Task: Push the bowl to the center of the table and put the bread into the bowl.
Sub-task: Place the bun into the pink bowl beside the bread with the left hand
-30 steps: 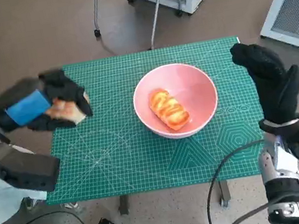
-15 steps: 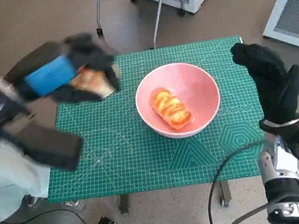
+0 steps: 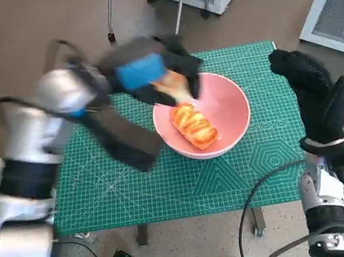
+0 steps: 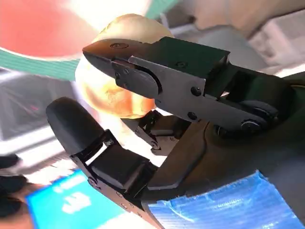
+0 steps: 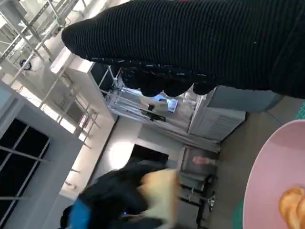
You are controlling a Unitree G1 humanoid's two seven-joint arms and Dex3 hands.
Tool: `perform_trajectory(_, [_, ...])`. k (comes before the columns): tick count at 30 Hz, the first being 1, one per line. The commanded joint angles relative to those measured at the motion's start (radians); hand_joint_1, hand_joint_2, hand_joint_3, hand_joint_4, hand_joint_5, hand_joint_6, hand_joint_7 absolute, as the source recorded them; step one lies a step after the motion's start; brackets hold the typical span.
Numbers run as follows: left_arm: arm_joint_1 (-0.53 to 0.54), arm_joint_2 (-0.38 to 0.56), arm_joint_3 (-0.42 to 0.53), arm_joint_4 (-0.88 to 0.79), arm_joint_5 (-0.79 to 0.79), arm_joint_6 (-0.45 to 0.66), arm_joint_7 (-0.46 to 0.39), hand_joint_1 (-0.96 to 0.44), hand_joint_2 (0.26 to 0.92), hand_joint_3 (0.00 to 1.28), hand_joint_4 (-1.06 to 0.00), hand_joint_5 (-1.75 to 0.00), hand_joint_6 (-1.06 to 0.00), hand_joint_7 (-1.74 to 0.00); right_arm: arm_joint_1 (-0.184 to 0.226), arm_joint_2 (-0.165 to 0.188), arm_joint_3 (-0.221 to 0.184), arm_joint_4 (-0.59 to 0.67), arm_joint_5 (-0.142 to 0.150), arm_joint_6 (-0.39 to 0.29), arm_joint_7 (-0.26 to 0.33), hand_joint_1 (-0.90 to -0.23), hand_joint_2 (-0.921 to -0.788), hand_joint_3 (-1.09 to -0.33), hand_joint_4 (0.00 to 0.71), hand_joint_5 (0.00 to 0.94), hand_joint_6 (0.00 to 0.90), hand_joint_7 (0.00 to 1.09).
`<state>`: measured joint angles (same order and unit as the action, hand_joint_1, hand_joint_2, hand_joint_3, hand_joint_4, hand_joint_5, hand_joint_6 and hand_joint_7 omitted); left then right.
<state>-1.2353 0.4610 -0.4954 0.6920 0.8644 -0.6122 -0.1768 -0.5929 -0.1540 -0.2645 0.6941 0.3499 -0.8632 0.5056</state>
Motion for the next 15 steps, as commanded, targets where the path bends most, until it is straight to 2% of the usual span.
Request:
perform_trajectory(1, [-0.062,-0.089,-0.070,0.137,0.061,0.011,0.091,0.00,0.921,0.14,-0.51,-1.22,-0.66,-1.26,0.026,-0.002,-0.008,0.022,0.006,-0.005,0.001,-0.658,-0.921,-0.743,0.463,0.010,0.221,0.57])
perform_trajectory(6, [-0.094,-0.183,-0.128,0.291,0.098,0.055,0.157,0.00,0.921,0.11,-0.62,-1.12,-0.60,-1.30,0.029,-0.002,-0.013,0.032,0.007,-0.018,0.004,-0.654,-0.921,-0.746,0.463,0.009,0.221,0.57])
perform_trajectory(15, [-0.096,-0.287,-0.143,0.456,0.053,0.122,0.141,0.00,0.921,0.12,-0.59,-1.17,-0.61,-1.28,0.037,0.000,-0.014,0.033,0.010,-0.034,0.007,-0.656,-0.921,-0.747,0.464,0.007,0.223,0.56])
